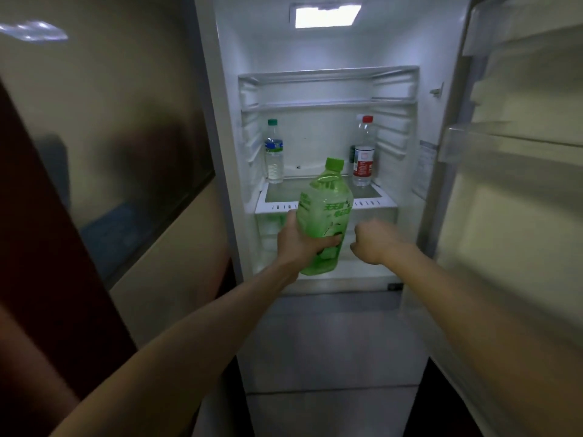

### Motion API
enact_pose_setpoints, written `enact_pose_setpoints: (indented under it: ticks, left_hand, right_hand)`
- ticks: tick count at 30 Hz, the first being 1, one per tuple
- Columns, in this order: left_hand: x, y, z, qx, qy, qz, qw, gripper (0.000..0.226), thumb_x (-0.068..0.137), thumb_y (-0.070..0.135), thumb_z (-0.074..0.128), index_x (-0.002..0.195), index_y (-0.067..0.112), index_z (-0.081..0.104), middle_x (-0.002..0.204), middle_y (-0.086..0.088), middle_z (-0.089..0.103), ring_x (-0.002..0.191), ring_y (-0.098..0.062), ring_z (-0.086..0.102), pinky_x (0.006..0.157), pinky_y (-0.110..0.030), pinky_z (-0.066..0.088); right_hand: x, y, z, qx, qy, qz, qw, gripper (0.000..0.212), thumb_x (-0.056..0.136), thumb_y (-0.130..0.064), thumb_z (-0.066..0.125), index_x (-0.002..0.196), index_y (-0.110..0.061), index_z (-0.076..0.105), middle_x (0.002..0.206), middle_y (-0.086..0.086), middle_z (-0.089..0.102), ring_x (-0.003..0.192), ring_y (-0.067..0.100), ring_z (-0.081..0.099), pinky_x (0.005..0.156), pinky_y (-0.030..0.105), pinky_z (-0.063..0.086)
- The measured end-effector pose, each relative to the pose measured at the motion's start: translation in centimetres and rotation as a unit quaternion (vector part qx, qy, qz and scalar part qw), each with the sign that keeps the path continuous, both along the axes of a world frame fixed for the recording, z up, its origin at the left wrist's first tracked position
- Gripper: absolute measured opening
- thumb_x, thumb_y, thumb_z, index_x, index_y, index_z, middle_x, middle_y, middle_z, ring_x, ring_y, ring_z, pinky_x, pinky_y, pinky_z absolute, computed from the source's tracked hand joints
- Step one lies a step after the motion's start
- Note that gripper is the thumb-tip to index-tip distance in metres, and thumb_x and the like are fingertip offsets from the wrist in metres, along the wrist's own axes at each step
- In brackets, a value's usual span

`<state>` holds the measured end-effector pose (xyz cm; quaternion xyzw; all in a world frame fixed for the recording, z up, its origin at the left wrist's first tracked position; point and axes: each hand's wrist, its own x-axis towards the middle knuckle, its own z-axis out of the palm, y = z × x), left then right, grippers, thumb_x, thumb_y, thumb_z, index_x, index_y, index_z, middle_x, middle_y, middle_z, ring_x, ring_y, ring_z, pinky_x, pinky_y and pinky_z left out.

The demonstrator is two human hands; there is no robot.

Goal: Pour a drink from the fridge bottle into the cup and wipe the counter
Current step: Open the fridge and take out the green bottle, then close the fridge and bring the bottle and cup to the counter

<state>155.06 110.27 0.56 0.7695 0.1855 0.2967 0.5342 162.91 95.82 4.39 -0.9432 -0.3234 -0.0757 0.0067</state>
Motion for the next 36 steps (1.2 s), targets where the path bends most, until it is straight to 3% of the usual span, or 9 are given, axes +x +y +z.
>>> enact_pose_setpoints:
  ticks: [3, 6, 10, 15, 17, 23, 28, 32, 36]
  left_hand:
    - [-2.4, -2.3, 0.3, 0.002, -0.006, 0.008, 1.000, 0.083, 0.048, 0.036, 0.097, 0.119, 0.024, 0.055, 0.115, 0.006, 0.069, 0.107, -0.016, 0.064, 0.091, -0.038, 0.056]
    - [-5.2, -5.0, 0.1, -0.001, -0.005, 0.028, 1.000, 0.084, 0.048, 0.036, 0.097, 0.120, 0.021, 0.056, 0.113, 0.005, 0.071, 0.105, -0.015, 0.065, 0.089, -0.033, 0.055]
    - [-9.3, -9.1, -1.3, -0.066, 0.000, 0.035, 0.997, 0.093, 0.032, 0.044, 0.096, 0.116, 0.023, 0.059, 0.108, 0.003, 0.074, 0.100, -0.018, 0.071, 0.086, -0.044, 0.061]
    - [-14.6, -16.0, -4.1, -0.104, 0.030, 0.016, 0.994, 0.078, 0.037, 0.039, 0.097, 0.108, 0.022, 0.069, 0.101, 0.002, 0.078, 0.094, -0.019, 0.075, 0.082, -0.049, 0.062]
    - [-16.1, -18.3, -4.6, -0.103, 0.041, 0.008, 0.994, 0.066, 0.042, 0.035, 0.097, 0.102, 0.024, 0.072, 0.100, 0.002, 0.079, 0.093, -0.019, 0.075, 0.083, -0.049, 0.062]
    - [-18.7, -23.2, -3.1, -0.097, 0.013, -0.015, 0.995, 0.047, 0.059, 0.014, 0.095, 0.100, 0.020, 0.073, 0.099, -0.001, 0.079, 0.090, -0.018, 0.075, 0.081, -0.042, 0.063]
    - [-20.0, -25.5, -1.5, -0.117, -0.026, -0.043, 0.992, 0.041, 0.061, 0.008, 0.094, 0.095, 0.019, 0.074, 0.094, -0.002, 0.079, 0.088, -0.020, 0.076, 0.075, -0.038, 0.063]
    - [-21.7, -26.6, -1.8, -0.125, -0.016, -0.078, 0.989, 0.047, 0.060, 0.007, 0.094, 0.103, 0.012, 0.074, 0.096, -0.004, 0.079, 0.091, -0.025, 0.076, 0.077, -0.040, 0.063]
    - [-23.9, -27.7, -2.9, -0.131, -0.001, -0.104, 0.986, 0.044, 0.059, 0.008, 0.094, 0.098, 0.015, 0.074, 0.094, -0.005, 0.079, 0.088, -0.024, 0.076, 0.078, -0.043, 0.063]
  right_hand:
    - [-2.5, -2.4, 0.2, -0.001, -0.004, 0.005, 1.000, 0.022, 0.091, -0.026, 0.052, 0.073, -0.012, 0.052, 0.094, 0.011, 0.064, 0.075, 0.027, 0.056, 0.066, 0.030, 0.048]
    - [-5.1, -5.4, 0.1, -0.005, -0.024, 0.018, 1.000, 0.019, 0.090, -0.024, 0.050, 0.095, -0.011, 0.063, 0.102, 0.010, 0.064, 0.089, 0.029, 0.062, 0.068, 0.031, 0.048]
    - [-9.0, -9.6, -0.8, -0.028, -0.030, 0.042, 0.998, 0.027, 0.092, -0.025, 0.050, 0.109, -0.010, 0.064, 0.112, 0.012, 0.064, 0.100, 0.029, 0.063, 0.069, 0.030, 0.043]
    - [-13.4, -15.6, -2.5, -0.042, -0.014, 0.067, 0.997, 0.028, 0.093, -0.024, 0.048, 0.114, -0.012, 0.062, 0.118, 0.011, 0.062, 0.106, 0.028, 0.062, 0.077, 0.033, 0.048]
    - [-14.7, -17.5, -2.7, -0.031, 0.004, 0.075, 0.997, 0.028, 0.093, -0.024, 0.046, 0.113, -0.012, 0.061, 0.120, 0.011, 0.062, 0.106, 0.029, 0.061, 0.082, 0.036, 0.050]
    - [-18.1, -21.9, -1.3, 0.013, -0.017, 0.070, 0.997, 0.029, 0.092, -0.024, 0.047, 0.114, -0.012, 0.061, 0.117, 0.012, 0.062, 0.104, 0.030, 0.062, 0.077, 0.034, 0.046]
    - [-20.8, -25.7, 0.3, 0.032, -0.034, 0.065, 0.997, 0.024, 0.093, -0.022, 0.047, 0.104, -0.009, 0.063, 0.113, 0.012, 0.064, 0.101, 0.031, 0.063, 0.071, 0.032, 0.041]
    - [-22.8, -28.9, 1.3, 0.058, -0.076, 0.050, 0.994, 0.014, 0.092, -0.020, 0.046, 0.082, -0.013, 0.054, 0.102, 0.012, 0.064, 0.082, 0.030, 0.057, 0.064, 0.031, 0.038]
    - [-24.4, -32.4, 0.7, 0.090, -0.105, 0.023, 0.990, 0.022, 0.094, -0.023, 0.043, 0.092, -0.007, 0.059, 0.100, 0.012, 0.062, 0.085, 0.029, 0.058, 0.061, 0.033, 0.041]
